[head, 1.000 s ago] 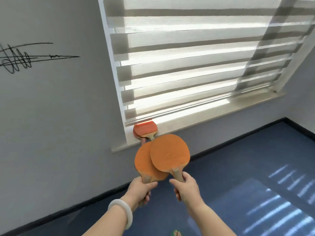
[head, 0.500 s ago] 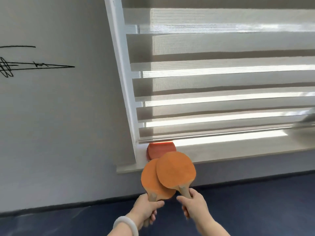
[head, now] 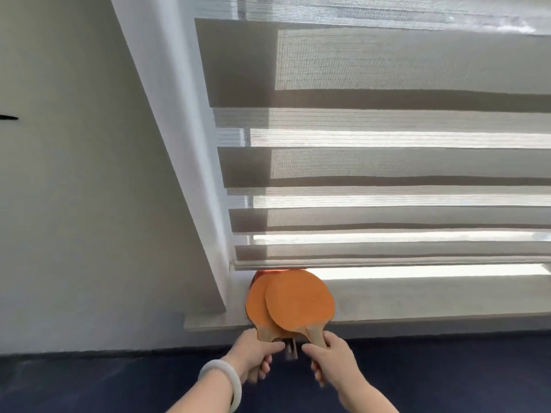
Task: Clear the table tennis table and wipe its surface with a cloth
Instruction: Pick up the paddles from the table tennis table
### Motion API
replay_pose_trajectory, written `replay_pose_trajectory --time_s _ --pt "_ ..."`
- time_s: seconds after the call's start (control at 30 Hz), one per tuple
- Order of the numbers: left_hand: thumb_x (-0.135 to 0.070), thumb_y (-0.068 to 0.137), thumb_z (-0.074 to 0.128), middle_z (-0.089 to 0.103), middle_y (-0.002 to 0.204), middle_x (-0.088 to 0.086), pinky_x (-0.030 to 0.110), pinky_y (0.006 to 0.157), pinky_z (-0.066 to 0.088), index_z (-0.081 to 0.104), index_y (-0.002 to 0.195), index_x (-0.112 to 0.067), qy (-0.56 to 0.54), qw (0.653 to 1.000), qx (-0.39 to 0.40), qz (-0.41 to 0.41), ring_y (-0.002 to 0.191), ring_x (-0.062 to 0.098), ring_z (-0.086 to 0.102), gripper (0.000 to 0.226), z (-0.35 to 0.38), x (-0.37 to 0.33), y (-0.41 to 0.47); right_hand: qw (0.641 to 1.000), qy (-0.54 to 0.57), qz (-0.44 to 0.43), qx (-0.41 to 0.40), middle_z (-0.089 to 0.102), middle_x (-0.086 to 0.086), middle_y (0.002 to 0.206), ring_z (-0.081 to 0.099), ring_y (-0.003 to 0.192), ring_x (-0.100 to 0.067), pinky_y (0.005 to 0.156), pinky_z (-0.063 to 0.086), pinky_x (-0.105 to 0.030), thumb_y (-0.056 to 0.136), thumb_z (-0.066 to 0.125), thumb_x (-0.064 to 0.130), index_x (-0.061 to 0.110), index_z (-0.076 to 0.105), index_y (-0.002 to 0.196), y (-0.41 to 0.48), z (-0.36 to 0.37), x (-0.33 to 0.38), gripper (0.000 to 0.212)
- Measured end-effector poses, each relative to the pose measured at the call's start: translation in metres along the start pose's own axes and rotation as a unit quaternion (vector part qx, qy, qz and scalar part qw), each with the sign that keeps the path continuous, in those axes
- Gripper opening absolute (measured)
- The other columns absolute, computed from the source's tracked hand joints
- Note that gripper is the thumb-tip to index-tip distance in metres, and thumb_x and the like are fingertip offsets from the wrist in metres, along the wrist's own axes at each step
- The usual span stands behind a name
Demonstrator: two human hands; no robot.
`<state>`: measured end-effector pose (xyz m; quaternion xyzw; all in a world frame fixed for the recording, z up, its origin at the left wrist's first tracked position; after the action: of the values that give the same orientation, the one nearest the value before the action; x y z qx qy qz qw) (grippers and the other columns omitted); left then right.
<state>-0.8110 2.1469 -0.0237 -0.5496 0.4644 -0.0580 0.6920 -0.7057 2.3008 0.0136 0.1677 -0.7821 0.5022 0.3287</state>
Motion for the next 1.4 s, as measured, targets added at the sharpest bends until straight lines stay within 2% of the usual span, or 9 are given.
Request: replay_pose_trajectory --time_s 0.23,0.33,0.4,0.53,0.7,0.93,1.1,1.27,1.4 --pt "-0.028 0.085 0.072 0.057 0.064 0.006 0.03 0.049 0.041 0.055 0.102 -0.007 0.027 0.996 -0.074 0.034 0.048 0.018 0.05 0.031 0.002 -0.022 0.016 0.999 -0.008 0.018 0.034 0.058 -0.004 0.053 0.051 0.044 -0.017 0.046 0.045 -0.027 0.09 0.067 0.017 0.01 0.062 0.094 0.038 -0.002 -0.001 0.01" --pt "-0.03 0.082 0.073 0.066 0.094 0.005 0.027 0.059 0.047 0.052 0.111 -0.021 0.064 0.982 -0.16 0.078 0.076 0.019 0.062 0.037 0.0 -0.03 0.015 0.998 -0.026 0.005 0.052 0.058 -0.003 0.056 0.053 0.046 -0.017 0.048 0.045 -0.027 0.089 0.07 0.022 0.011 0.061 0.092 0.051 -0.003 0.002 0.014" --pt "-0.025 0.083 0.072 0.063 0.105 0.002 0.023 0.06 0.044 0.051 0.112 -0.02 0.074 0.975 -0.194 0.074 0.09 0.017 0.06 0.036 0.001 -0.026 0.014 0.996 -0.068 -0.023 0.058 0.061 0.0 0.062 0.056 0.052 -0.014 0.048 0.044 -0.025 0.088 0.072 0.028 0.015 0.061 0.087 0.057 -0.003 0.004 0.017" --pt "-0.006 0.084 0.067 0.057 0.093 -0.008 0.016 0.057 0.04 0.053 0.103 -0.021 0.097 0.969 -0.215 0.074 0.088 0.012 0.059 0.027 0.007 -0.013 0.014 0.981 -0.171 -0.072 0.056 0.065 0.009 0.079 0.058 0.071 -0.003 0.05 0.036 -0.012 0.085 0.074 0.038 0.023 0.061 0.087 0.063 -0.002 0.006 0.02" --pt "-0.003 0.082 0.071 0.058 0.096 -0.005 0.019 0.073 0.043 0.058 0.106 -0.018 0.11 0.965 -0.225 0.078 0.083 0.007 0.055 0.031 0.007 -0.01 0.02 0.969 -0.221 -0.072 0.082 0.066 0.006 0.097 0.06 0.084 -0.009 0.06 0.042 -0.018 0.084 0.075 0.043 0.021 0.061 0.105 0.065 0.007 0.0 0.033" --pt "-0.01 0.085 0.072 0.053 0.109 -0.001 0.025 0.088 0.046 0.05 0.137 -0.014 0.108 0.966 -0.219 0.083 0.099 0.013 0.053 0.057 0.007 0.0 0.02 0.968 -0.221 -0.084 0.086 0.067 0.003 0.098 0.061 0.087 -0.012 0.065 0.045 -0.022 0.081 0.078 0.039 0.019 0.061 0.105 0.07 0.015 -0.007 0.036" --pt "-0.009 0.084 0.072 0.055 0.104 -0.001 0.028 0.088 0.049 0.052 0.138 -0.014 0.119 0.964 -0.219 0.093 0.093 0.014 0.054 0.058 0.006 0.001 0.018 0.967 -0.217 -0.091 0.093 0.062 0.014 0.088 0.056 0.079 0.001 0.058 0.039 -0.012 0.081 0.079 0.038 0.025 0.057 0.1 0.072 0.018 -0.008 0.031" --pt "-0.009 0.084 0.073 0.056 0.105 0.001 0.028 0.089 0.048 0.052 0.137 -0.015 0.117 0.965 -0.218 0.085 0.093 0.014 0.053 0.057 0.004 -0.001 0.019 0.965 -0.232 -0.07 0.096 0.068 0.002 0.095 0.063 0.086 -0.014 0.069 0.048 -0.026 0.079 0.08 0.04 0.016 0.063 0.103 0.081 0.017 -0.008 0.038" --pt "-0.011 0.084 0.074 0.055 0.101 -0.002 0.026 0.086 0.048 0.053 0.135 -0.016 0.119 0.964 -0.221 0.084 0.091 0.013 0.054 0.055 0.002 0.0 0.018 0.967 -0.222 -0.072 0.104 0.068 0.001 0.099 0.064 0.089 -0.014 0.078 0.053 -0.03 0.079 0.08 0.04 0.017 0.062 0.107 0.082 0.019 -0.01 0.04"
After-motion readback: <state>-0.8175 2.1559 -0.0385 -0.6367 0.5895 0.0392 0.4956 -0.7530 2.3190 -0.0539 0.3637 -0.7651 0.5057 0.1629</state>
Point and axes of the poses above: each hand's wrist, its own y-axis towards the middle knuckle, its own z-axis out of the palm, x = y × z, the point moved 5 cm from there along y, towards the middle knuckle
